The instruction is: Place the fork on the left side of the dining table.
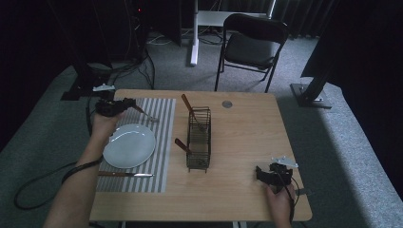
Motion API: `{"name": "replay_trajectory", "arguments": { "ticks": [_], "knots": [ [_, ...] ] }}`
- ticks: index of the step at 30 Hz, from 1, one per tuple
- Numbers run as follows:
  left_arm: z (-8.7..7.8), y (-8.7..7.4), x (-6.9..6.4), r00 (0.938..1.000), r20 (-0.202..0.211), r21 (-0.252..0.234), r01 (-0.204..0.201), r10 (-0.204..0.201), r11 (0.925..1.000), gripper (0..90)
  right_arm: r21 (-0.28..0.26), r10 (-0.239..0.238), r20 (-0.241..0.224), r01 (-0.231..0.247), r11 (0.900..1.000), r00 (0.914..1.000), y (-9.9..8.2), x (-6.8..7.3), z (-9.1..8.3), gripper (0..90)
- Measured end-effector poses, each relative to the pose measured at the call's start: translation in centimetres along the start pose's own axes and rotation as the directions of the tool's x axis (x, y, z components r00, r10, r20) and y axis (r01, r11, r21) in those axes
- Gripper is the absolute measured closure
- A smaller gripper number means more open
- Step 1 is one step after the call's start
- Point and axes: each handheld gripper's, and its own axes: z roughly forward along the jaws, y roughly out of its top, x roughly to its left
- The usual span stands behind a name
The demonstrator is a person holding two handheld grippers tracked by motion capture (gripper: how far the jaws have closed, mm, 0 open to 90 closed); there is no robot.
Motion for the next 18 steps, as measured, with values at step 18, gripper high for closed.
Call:
{"name": "replay_trajectory", "arguments": {
  "ticks": [18],
  "knots": [
    [2.8,-0.7,2.8,0.9988,0.019,0.06,0.043,-0.044,0.9972,75.6,0.0,0.0,0.0,0.0,1.0,1.0,0.0,0.0,0.0,13.1]
  ]
}}
